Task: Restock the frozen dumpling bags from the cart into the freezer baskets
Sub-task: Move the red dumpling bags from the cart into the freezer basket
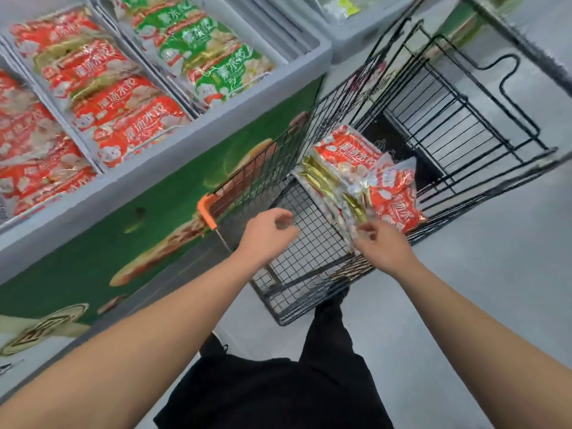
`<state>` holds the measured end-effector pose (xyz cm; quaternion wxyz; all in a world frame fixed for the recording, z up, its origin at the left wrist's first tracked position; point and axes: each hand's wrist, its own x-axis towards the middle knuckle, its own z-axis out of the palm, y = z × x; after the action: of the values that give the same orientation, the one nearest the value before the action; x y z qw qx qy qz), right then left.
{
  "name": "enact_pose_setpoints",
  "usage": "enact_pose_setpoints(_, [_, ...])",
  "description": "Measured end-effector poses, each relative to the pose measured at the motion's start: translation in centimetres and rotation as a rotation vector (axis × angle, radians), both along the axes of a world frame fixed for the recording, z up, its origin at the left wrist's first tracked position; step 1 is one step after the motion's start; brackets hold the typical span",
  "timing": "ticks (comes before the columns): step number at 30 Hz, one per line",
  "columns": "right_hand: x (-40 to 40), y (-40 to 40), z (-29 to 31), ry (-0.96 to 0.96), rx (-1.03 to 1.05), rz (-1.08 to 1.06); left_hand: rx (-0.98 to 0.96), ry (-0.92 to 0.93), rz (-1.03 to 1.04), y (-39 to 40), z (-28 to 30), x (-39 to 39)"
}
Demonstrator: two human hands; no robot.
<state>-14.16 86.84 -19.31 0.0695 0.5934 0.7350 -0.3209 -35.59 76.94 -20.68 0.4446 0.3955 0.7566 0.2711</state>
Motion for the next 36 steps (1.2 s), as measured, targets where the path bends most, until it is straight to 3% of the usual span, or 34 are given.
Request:
enact_pose_setpoints(8, [6.7,17.8,-4.4,0.013,-0.107,0.108,-0.129,0.054,0.084,15.7,-3.5,9.5])
enact_pose_setpoints(13, [9.8,25.4,-6.6,-0.024,-0.145,0.058,-0.154,0.072,0.069,24.4,-5.7,14.0])
enact_pose_setpoints(21, [13.1,31.2,-10.4,-0.026,-0.288,0.038,-0.160,0.228,-0.193,37.2,-12.3,19.0])
enact_pose_setpoints(27, [14.1,32.2,-12.1,-0.100,-0.416,0.008,-0.197,0.272,-0.263,38.6,-15.5,20.0])
enact_pose_setpoints(30, [14.4,32.7,-12.8,-0.126,-0.474,0.033,-0.182,0.125,0.000,37.1,-15.5,18.2])
enact_pose_setpoints(34, [13.9,32.6,-13.4,-0.177,-0.641,0.142,-0.242,-0.274,0.757,33.9,-15.3,14.5])
enact_pose_setpoints(36, [13.3,32.2,-13.7,-0.126,-0.649,0.074,-0.284,-0.422,1.001,32.5,-15.1,13.2])
